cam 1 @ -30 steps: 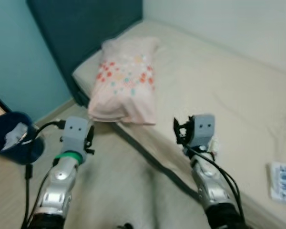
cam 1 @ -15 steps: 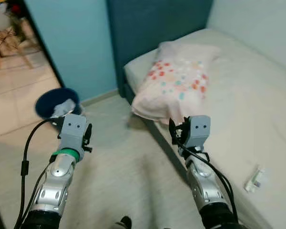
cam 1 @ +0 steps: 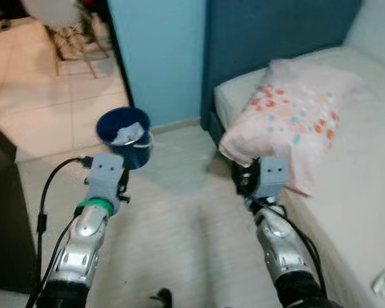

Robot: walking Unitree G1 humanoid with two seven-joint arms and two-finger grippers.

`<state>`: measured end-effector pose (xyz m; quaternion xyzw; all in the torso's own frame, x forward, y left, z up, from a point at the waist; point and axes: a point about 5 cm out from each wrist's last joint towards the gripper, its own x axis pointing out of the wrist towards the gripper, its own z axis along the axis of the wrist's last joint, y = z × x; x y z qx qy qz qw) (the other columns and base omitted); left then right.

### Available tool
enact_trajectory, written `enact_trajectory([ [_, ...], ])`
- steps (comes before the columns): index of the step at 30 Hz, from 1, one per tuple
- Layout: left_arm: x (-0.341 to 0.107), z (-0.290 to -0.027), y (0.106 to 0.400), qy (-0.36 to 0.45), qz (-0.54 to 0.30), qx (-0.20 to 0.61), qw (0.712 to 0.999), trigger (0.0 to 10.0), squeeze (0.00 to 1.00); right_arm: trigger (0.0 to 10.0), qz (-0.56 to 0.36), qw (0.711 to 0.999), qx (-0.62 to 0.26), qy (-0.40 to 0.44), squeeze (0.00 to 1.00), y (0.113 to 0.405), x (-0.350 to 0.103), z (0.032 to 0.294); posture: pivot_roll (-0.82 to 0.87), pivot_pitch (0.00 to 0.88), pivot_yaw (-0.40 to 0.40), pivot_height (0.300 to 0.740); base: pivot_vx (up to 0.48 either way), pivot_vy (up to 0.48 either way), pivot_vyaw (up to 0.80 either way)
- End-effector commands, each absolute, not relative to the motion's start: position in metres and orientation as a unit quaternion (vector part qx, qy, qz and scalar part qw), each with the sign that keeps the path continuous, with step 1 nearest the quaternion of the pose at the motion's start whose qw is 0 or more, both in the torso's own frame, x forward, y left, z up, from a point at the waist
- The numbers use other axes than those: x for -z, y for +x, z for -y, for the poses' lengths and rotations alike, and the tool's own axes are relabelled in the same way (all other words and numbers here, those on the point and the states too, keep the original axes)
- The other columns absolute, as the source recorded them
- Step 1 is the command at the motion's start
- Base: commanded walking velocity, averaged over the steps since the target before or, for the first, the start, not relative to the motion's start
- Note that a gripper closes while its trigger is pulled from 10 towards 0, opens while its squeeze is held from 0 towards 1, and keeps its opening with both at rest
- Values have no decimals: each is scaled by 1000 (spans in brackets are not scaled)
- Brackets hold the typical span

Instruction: Clean up the room

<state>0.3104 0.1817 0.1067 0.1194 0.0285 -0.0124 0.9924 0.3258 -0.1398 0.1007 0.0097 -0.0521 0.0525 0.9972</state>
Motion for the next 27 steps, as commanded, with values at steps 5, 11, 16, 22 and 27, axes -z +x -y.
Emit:
enact_trajectory([
  [5, -99, -184, 310, 142, -42, 7, 989, 10000, 0, 10000, 44, 997, -56, 16, 0, 322, -94, 138, 13, 31, 91, 740, 465, 0, 101],
  [11, -100, -183, 310, 142, -38, 10, 989, 10000, 0, 10000, 43, 998, -49, 16, 0, 321, -92, 140, 13, 30, 92, 740, 465, 0, 0],
  [16, -100, -182, 310, 143, -37, 13, 989, 10000, 0, 10000, 41, 998, -47, 17, 0, 320, -91, 141, 12, 34, 90, 740, 465, 0, 0],
  [22, -99, -182, 310, 144, -36, 16, 989, 10000, 0, 10000, 39, 998, -45, 19, 0, 320, -90, 142, 12, 39, 90, 740, 465, 0, 0],
  [27, -99, -181, 310, 144, -37, 18, 989, 10000, 0, 10000, 35, 998, -42, 21, 0, 319, -88, 144, 11, 44, 90, 740, 465, 0, 0],
])
